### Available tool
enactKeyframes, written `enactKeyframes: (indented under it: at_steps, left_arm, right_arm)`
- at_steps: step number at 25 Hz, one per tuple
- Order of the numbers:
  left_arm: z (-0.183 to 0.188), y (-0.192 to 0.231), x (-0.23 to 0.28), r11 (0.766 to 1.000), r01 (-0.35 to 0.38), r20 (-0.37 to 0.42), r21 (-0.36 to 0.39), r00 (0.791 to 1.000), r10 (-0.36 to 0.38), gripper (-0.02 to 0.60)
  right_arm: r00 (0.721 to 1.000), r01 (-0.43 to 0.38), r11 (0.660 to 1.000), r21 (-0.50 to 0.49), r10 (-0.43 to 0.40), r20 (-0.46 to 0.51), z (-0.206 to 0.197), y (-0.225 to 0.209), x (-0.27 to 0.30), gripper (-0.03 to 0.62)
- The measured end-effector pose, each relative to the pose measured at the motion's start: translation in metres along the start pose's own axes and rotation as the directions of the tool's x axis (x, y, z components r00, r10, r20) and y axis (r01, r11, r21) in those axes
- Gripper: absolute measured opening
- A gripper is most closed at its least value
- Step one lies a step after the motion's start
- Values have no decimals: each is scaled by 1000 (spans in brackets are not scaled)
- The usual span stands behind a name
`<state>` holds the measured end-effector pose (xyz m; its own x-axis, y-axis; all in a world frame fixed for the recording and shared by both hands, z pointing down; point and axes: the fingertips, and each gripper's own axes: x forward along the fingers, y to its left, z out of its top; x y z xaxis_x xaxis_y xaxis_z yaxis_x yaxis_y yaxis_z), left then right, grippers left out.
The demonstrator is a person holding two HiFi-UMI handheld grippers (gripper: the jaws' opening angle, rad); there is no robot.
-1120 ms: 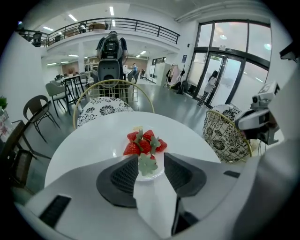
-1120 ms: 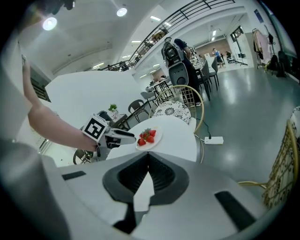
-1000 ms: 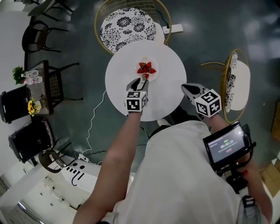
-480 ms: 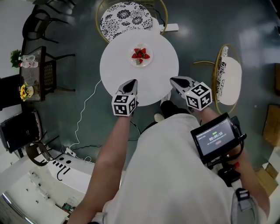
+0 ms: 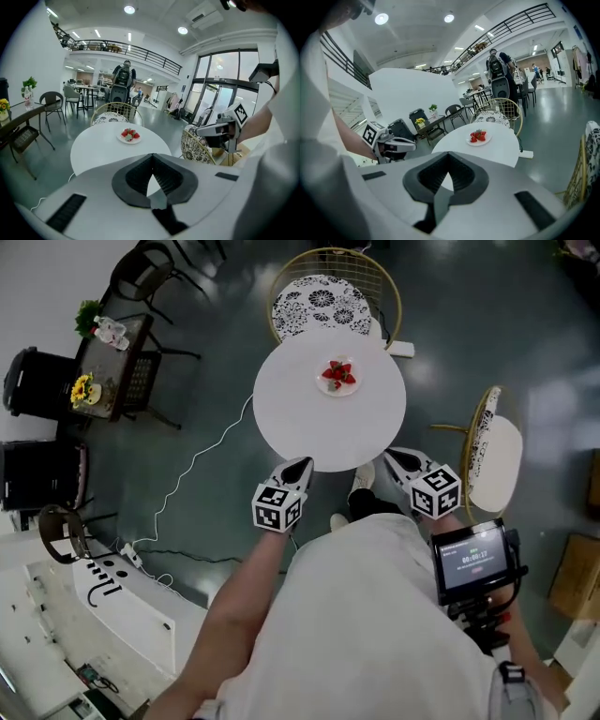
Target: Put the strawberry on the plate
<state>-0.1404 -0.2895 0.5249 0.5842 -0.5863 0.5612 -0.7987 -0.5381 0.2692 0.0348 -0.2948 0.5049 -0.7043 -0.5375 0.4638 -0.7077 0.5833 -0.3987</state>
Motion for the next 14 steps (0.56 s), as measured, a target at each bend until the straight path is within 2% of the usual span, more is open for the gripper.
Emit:
enactKeyframes:
  at_steps: [7,14]
  left_arm:
    - [-35,-25,-61,999,16,50,-38,999,-14,6]
    - [-29,-10,-76,1000,-19,62,-8,998,19,6]
  right_arm:
    - [1000,17,1000,-11,-17,21,-24,50,-29,5]
    - [999,-24,999,-25,24,24,-19,69,-8,5]
